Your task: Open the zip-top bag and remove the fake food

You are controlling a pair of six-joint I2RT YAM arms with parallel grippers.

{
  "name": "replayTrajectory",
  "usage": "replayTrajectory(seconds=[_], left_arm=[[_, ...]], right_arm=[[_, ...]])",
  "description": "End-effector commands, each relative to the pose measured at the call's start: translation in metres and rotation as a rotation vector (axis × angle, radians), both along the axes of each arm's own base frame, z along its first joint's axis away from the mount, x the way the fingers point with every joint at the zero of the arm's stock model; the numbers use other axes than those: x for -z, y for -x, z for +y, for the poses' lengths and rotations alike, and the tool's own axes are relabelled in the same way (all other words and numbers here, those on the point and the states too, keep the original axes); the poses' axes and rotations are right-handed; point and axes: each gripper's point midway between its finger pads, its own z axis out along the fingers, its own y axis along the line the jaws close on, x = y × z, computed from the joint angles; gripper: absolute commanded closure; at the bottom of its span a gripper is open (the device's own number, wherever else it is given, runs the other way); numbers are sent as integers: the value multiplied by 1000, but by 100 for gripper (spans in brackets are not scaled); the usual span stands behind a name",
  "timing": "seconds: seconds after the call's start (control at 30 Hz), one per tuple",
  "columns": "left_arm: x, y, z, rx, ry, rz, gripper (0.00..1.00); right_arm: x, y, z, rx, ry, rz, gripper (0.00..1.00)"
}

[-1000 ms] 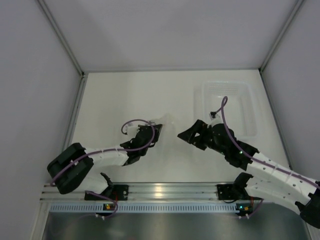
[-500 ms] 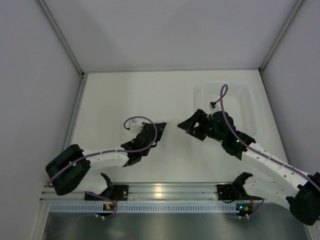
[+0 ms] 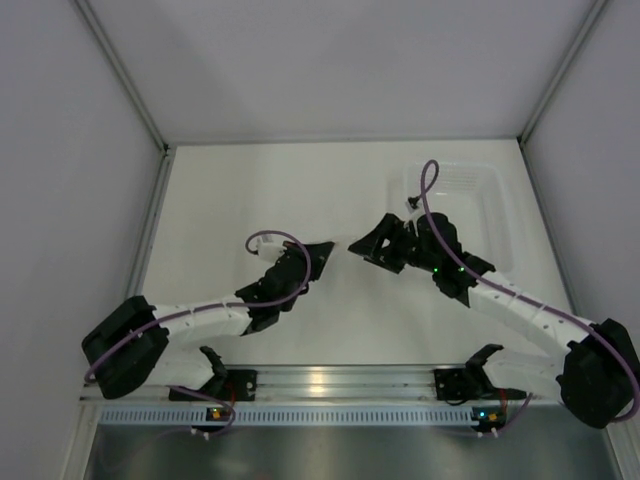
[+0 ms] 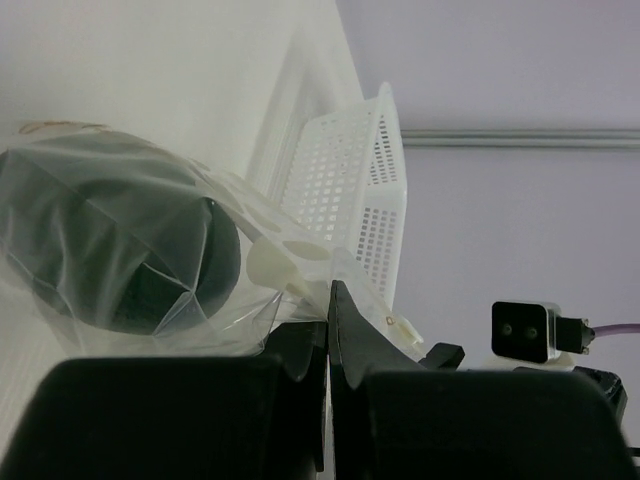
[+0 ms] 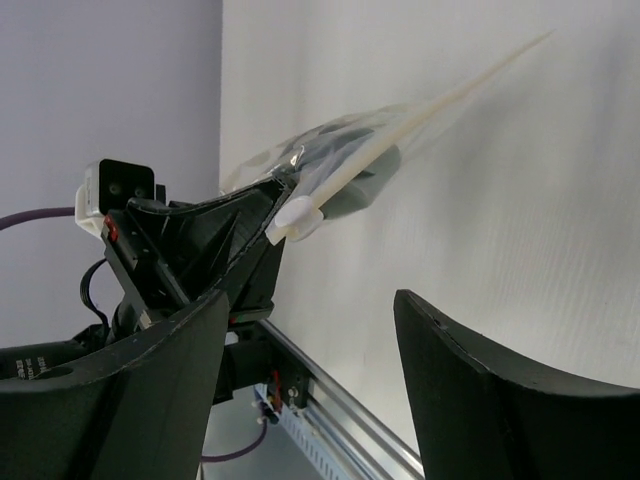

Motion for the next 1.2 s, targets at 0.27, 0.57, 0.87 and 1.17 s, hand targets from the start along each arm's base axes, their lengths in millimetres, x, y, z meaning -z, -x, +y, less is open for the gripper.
replayTrajectory(seconds=[0.27, 0.57, 0.87, 1.17], left_arm=[[-43, 5, 2, 22, 63, -104, 100], [-35, 4, -2, 34, 43, -91, 100], [-31, 0, -4, 26, 6, -98, 100], [-36, 2, -7, 50, -13, -118, 100]], right_arm=[[-41, -28, 10, 6, -15, -108, 39], [-34, -35, 6, 10, 76, -89, 50], [-24, -31, 13, -30, 92, -56, 54], [-11, -27, 30, -131, 59, 7, 57]])
